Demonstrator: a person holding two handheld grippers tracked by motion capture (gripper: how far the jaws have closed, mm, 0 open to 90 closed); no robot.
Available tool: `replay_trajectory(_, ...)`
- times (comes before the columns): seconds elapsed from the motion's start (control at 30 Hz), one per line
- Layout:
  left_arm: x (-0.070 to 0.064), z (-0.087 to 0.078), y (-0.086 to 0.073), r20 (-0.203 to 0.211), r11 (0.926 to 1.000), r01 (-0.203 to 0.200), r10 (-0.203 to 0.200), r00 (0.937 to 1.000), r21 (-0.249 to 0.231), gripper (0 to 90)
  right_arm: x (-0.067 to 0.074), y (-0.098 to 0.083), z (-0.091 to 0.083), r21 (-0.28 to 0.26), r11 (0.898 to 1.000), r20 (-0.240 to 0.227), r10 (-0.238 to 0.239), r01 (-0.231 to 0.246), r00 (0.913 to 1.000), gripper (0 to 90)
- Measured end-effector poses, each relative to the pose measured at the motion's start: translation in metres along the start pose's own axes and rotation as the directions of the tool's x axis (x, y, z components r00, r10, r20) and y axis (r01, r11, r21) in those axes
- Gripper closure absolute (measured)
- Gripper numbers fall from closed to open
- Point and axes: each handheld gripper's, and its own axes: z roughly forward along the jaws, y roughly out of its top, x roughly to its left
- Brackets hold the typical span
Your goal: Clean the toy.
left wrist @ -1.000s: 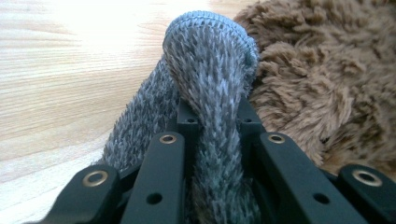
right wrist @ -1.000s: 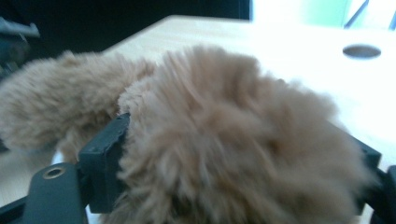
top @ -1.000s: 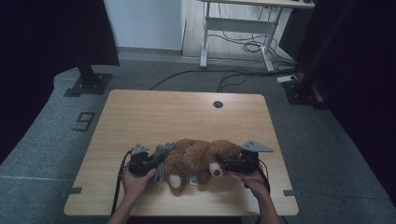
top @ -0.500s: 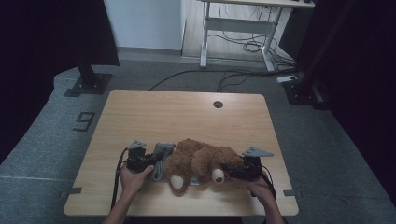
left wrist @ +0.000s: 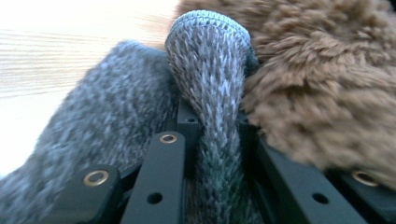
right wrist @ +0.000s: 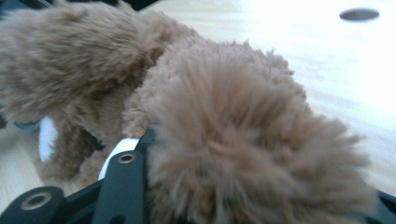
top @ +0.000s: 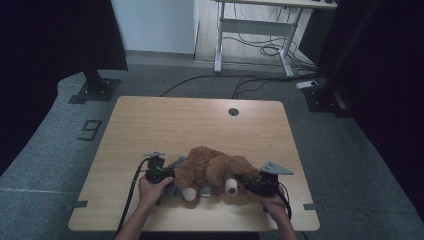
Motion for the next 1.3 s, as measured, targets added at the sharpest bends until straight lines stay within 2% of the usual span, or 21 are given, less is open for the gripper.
replay_trajectory(0.13, -0.002, 0.0, 0.007, -0.002, 0.9995, 0.004, -0.004, 1.0, -0.032, 78.1, 0.006, 0.005, 0.006, -0.053, 0.997, -0.005, -0.049, 0.048, 0.9988, 53.3)
replay_trajectory(0.2, -0.002, -0.002, 0.012, -0.005, 0.999, 0.002, -0.002, 1.0, -0.045, 78.2, 0.009, 0.01, 0.01, -0.106, 0.991, -0.004, -0.083, 0.082, 0.9965, 53.5)
replay_trajectory(0.3, -0.001, -0.007, 0.025, -0.024, 0.9972, -0.012, 0.011, 0.9997, -0.074, 78.2, 0.014, 0.02, 0.021, -0.185, 0.971, 0.021, -0.149, 0.15, 0.9887, 53.5)
replay_trajectory(0.37, 0.002, -0.013, 0.035, -0.036, 0.9942, -0.016, 0.012, 0.9993, -0.106, 78.2, 0.016, 0.026, 0.032, -0.217, 0.956, 0.044, -0.191, 0.196, 0.9806, 53.3)
replay_trajectory(0.43, 0.007, -0.017, 0.041, -0.05, 0.9924, -0.019, 0.013, 0.9987, -0.121, 78.2, 0.016, 0.03, 0.044, -0.215, 0.948, 0.071, -0.225, 0.235, 0.9717, 52.3)
replay_trajectory(0.5, 0.011, -0.017, 0.04, -0.083, 0.9935, -0.031, 0.022, 0.9963, -0.11, 78.1, 0.011, 0.029, 0.055, -0.183, 0.951, 0.078, -0.239, 0.25, 0.9678, 51.2)
replay_trajectory(0.57, 0.013, -0.016, 0.032, -0.089, 0.9945, -0.044, 0.036, 0.9954, -0.095, 77.8, 0.007, 0.023, 0.062, -0.138, 0.957, 0.08, -0.246, 0.255, 0.966, 50.5)
replay_trajectory(0.6, 0.014, -0.017, 0.028, -0.073, 0.9942, -0.038, 0.031, 0.9968, -0.101, 77.7, 0.004, 0.019, 0.063, -0.137, 0.958, 0.079, -0.243, 0.252, 0.9668, 50.2)
replay_trajectory(0.67, 0.015, -0.021, 0.023, -0.054, 0.9943, -0.037, 0.032, 0.998, -0.1, 77.6, -0.001, 0.014, 0.059, -0.151, 0.964, 0.05, -0.215, 0.22, 0.9753, 49.5)
replay_trajectory(0.7, 0.014, -0.023, 0.021, -0.058, 0.9946, -0.044, 0.039, 0.9976, -0.094, 77.2, -0.002, 0.01, 0.056, -0.157, 0.963, 0.038, -0.217, 0.22, 0.9754, 48.9)
replay_trajectory(0.77, 0.014, -0.031, 0.02, -0.082, 0.9939, -0.06, 0.053, 0.9952, -0.092, 76.7, -0.002, 0.006, 0.049, -0.152, 0.959, 0.024, -0.237, 0.238, 0.9711, 47.8)
replay_trajectory(0.87, 0.013, -0.055, 0.025, -0.119, 0.9876, -0.072, 0.056, 0.9913, -0.139, 76.7, 0.0, 0.002, 0.04, -0.128, 0.952, 0.008, -0.278, 0.277, 0.9605, 46.8)
replay_trajectory(0.97, 0.004, -0.075, 0.038, -0.141, 0.9783, -0.106, 0.082, 0.9866, -0.178, 76.7, 0.001, -0.003, 0.035, -0.127, 0.943, 0.001, -0.31, 0.308, 0.9508, 46.1)
replay_trajectory(1.07, -0.014, -0.08, 0.055, -0.135, 0.9707, -0.144, 0.119, 0.9836, -0.192, 76.5, 0.001, -0.008, 0.032, -0.138, 0.946, -0.005, -0.296, 0.292, 0.9553, 45.6)
replay_trajectory(1.17, -0.036, -0.069, 0.068, -0.114, 0.966, -0.19, 0.172, 0.9785, -0.175, 76.2, 0.002, -0.011, 0.03, -0.142, 0.947, -0.007, -0.293, 0.289, 0.956, 44.7)
replay_trajectory(1.2, -0.045, -0.06, 0.071, -0.106, 0.9635, -0.212, 0.196, 0.9749, -0.164, 76.2, 0.002, -0.012, 0.03, -0.144, 0.946, -0.005, -0.294, 0.29, 0.9559, 44.4)
replay_trajectory(1.3, -0.06, -0.04, 0.076, -0.106, 0.9589, -0.247, 0.234, 0.9664, -0.139, 76.0, 0.003, -0.013, 0.028, -0.146, 0.946, -0.006, -0.293, 0.289, 0.956, 43.2)
